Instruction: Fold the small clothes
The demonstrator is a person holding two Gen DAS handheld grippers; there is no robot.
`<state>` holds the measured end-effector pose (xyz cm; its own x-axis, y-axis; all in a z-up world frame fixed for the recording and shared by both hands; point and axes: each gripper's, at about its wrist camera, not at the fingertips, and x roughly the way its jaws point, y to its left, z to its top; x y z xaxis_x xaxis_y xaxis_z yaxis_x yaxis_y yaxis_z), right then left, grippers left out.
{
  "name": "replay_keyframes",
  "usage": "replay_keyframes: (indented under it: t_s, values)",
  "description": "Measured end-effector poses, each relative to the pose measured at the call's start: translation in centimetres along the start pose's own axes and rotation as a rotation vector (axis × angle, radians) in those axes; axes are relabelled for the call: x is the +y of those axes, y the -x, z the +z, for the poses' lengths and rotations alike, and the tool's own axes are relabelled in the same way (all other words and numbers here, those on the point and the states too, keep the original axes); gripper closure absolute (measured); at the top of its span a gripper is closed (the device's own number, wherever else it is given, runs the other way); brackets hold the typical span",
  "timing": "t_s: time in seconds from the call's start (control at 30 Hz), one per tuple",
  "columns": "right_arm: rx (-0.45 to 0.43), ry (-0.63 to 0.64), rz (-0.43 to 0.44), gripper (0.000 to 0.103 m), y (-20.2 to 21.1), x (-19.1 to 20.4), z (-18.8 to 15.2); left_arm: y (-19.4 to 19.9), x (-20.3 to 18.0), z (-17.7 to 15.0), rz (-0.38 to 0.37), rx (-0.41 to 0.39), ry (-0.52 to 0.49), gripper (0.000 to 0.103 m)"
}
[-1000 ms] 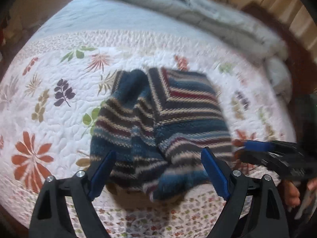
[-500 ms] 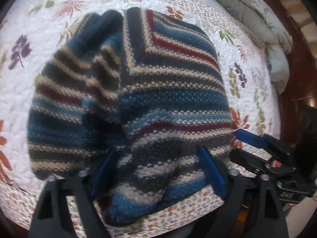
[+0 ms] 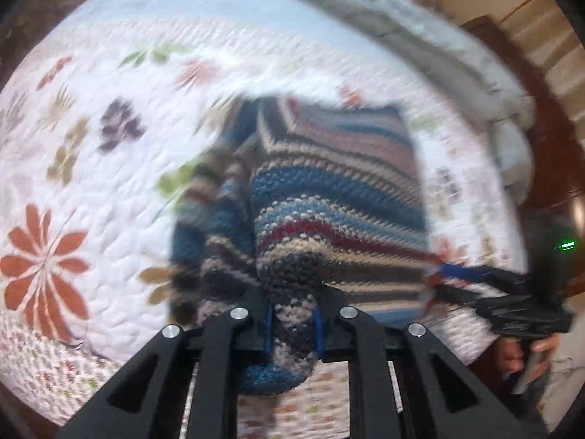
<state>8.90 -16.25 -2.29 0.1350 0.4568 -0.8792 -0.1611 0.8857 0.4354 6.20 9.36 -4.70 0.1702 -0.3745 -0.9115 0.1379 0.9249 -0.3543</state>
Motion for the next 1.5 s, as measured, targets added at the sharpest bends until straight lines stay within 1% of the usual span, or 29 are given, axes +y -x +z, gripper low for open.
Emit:
replay_keyframes:
  t_s: [0.07, 0.1, 0.13, 0.17, 0.23, 0.3, 0.33, 0.37, 0.4, 0.47, 0.57, 0.6, 0.67, 0.7, 0.77, 0.83, 0.9, 0.97, 1.0, 1.03, 1.07, 1.1, 1.17, 1.23, 1.27, 1.3, 1.37, 1.43, 1.5]
  values:
    - [0.030, -0.016, -0.008, 0.042, -1.5, -0.3, 0.1, -4.5, 1.4, -0.7, -0.002, 0.117, 0.044, 0.086]
    - [0.041, -0.026, -0.008, 0.042, -2.1, -0.5, 0.0, -5.8, 1.6, -0.9, 0.004, 0.137, 0.047, 0.085]
    - [0.056, -0.041, -0.010, 0.042, -2.9, -0.8, 0.0, -6.6, 1.6, -1.2, 0.015, 0.138, 0.044, 0.085]
    - [0.070, -0.053, -0.014, 0.042, -3.5, -1.1, 0.0, -6.9, 1.2, -1.3, 0.026, 0.123, 0.035, 0.085]
    - [0.096, -0.069, -0.033, 0.038, -4.8, -1.8, -0.2, -6.6, 0.4, -1.3, 0.038, 0.100, 0.013, 0.083]
    - [0.102, -0.077, -0.065, 0.036, -5.5, -2.2, -0.4, -6.1, -0.1, -1.1, 0.028, 0.096, 0.014, 0.077]
    - [0.106, -0.082, -0.070, 0.036, -5.8, -2.5, -0.4, -5.4, 0.0, -0.9, 0.023, 0.094, 0.013, 0.075]
    - [0.108, -0.086, -0.067, 0.036, -6.0, -2.7, -0.5, -4.9, -0.1, -0.5, 0.022, 0.084, 0.012, 0.070]
    - [0.102, -0.087, -0.062, 0.036, -6.0, -2.8, -0.5, -4.0, -0.3, -0.1, 0.022, 0.059, 0.010, 0.065]
    - [0.087, -0.073, -0.070, 0.036, -5.5, -2.6, -0.5, -2.7, -0.5, 0.7, 0.018, 0.019, 0.001, 0.057]
    - [0.052, -0.033, -0.119, 0.037, -4.0, -1.6, -0.7, -1.3, -0.6, 3.0, 0.034, -0.036, 0.013, 0.048]
    - [0.038, -0.021, -0.133, 0.038, -3.6, -1.1, -0.6, -1.3, -0.6, 3.9, 0.033, -0.041, 0.016, 0.046]
    - [-0.010, 0.013, -0.182, 0.038, -2.3, -0.3, -0.2, -1.8, -0.5, 5.7, 0.027, -0.028, 0.025, 0.046]
    - [-0.025, 0.020, -0.189, 0.038, -1.9, 0.1, 0.0, -2.3, -0.5, 6.9, 0.023, -0.019, 0.036, 0.046]
    - [-0.046, 0.027, -0.175, 0.038, -1.2, 0.7, 1.1, -3.1, -0.8, 8.1, 0.020, -0.011, 0.024, 0.046]
    - [-0.058, 0.038, -0.140, 0.038, -0.8, 1.5, 1.7, -4.0, -0.3, 9.5, 0.046, 0.002, 0.021, 0.046]
    - [-0.054, 0.067, -0.133, 0.039, -1.2, 2.5, 2.1, -5.4, -0.7, 10.9, 0.029, 0.027, 0.032, 0.046]
    - [-0.043, 0.073, -0.130, 0.039, -1.9, 2.7, 2.3, -6.1, -0.5, 11.6, -0.004, 0.045, 0.045, 0.049]
    - [-0.028, 0.066, -0.119, 0.039, -2.6, 2.6, 2.3, -6.6, -0.6, 12.0, -0.035, 0.054, 0.049, 0.056]
    - [-0.022, 0.059, -0.115, 0.038, -2.9, 2.3, 2.3, -6.7, -0.1, 12.3, -0.050, 0.060, 0.053, 0.063]
    - [-0.016, 0.048, -0.109, 0.037, -3.5, 2.1, 2.3, -7.1, 0.0, 12.5, -0.061, 0.065, 0.067, 0.076]
    - [-0.018, 0.047, -0.110, 0.037, -3.7, 1.9, 2.3, -7.2, 0.1, 12.4, -0.071, 0.064, 0.075, 0.081]
    - [-0.023, 0.050, -0.111, 0.037, -3.9, 1.8, 2.3, -7.0, 0.4, 12.6, -0.097, 0.053, 0.089, 0.085]
    - [-0.021, 0.045, -0.095, 0.037, -3.8, 1.7, 2.1, -5.8, 0.0, 12.2, -0.075, 0.007, 0.083, 0.087]
    - [-0.021, 0.044, -0.089, 0.037, -3.7, 1.7, 2.1, -4.8, -0.4, 12.1, -0.060, -0.028, 0.068, 0.087]
    - [-0.024, 0.044, -0.085, 0.037, -3.6, 1.6, 2.1, -3.4, -0.9, 11.8, -0.031, -0.081, 0.031, 0.087]
    - [-0.028, 0.045, -0.080, 0.037, -3.3, 1.5, 2.2, -2.3, -1.0, 11.9, -0.009, -0.112, 0.013, 0.087]
    - [-0.024, 0.050, -0.077, 0.037, -3.4, 1.7, 2.2, -3.2, 0.2, 12.6, 0.024, -0.087, 0.027, 0.087]
    - [-0.016, 0.049, -0.077, 0.037, -3.7, 1.7, 2.1, -6.1, 2.0, 12.9, 0.080, -0.014, 0.076, 0.087]
